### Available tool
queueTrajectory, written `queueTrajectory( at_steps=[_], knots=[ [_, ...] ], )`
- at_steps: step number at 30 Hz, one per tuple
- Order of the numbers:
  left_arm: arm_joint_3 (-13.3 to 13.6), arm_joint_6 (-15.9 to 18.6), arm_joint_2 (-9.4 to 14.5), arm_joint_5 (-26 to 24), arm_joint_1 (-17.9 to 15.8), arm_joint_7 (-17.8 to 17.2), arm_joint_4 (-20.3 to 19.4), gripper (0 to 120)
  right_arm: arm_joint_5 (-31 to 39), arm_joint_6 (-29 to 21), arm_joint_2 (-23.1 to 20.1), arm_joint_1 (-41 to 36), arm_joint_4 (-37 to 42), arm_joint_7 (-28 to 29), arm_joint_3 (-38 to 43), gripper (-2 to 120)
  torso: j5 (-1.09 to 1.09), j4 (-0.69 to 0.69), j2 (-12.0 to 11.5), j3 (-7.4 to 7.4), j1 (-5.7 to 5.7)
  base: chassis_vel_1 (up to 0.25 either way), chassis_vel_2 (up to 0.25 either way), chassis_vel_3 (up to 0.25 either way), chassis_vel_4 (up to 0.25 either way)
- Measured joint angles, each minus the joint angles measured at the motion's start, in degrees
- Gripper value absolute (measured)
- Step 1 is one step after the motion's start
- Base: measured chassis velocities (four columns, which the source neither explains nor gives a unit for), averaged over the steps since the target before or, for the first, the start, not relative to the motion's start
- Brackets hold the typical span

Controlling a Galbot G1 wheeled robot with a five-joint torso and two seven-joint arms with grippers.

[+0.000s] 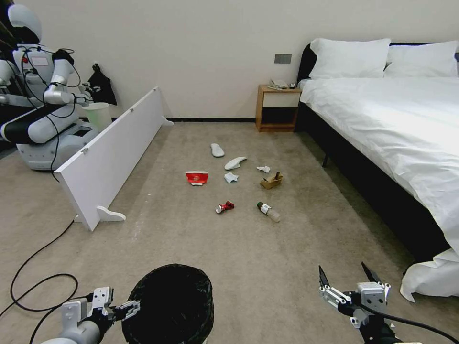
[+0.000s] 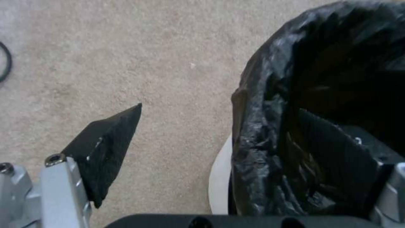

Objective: Pick up the trash bin, then pick up the garbage from the floor and place it into the trash bin.

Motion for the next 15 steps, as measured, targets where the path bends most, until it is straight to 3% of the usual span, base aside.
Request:
queueTrajectory(
  at_steps=[7,15],
  knots=[
    [-2.96,0.22,0.63,-1.68,2.58,0.0,-4.23,97,-0.03,0.08,0.05,0.13,-0.08,-0.01,-0.12,100,0.01,0.01,0.0,0.0,0.0,0.0,0.0,0.0,0.0],
    [-2.47,0.41,0.58,-1.96,2.34,-0.1,-3.83,97,-0.33,0.09,0.14,0.16,-0.35,-0.05,-0.67,100,0.0,0.0,0.0,0.0,0.0,0.0,0.0,0.0,0.0]
  ],
)
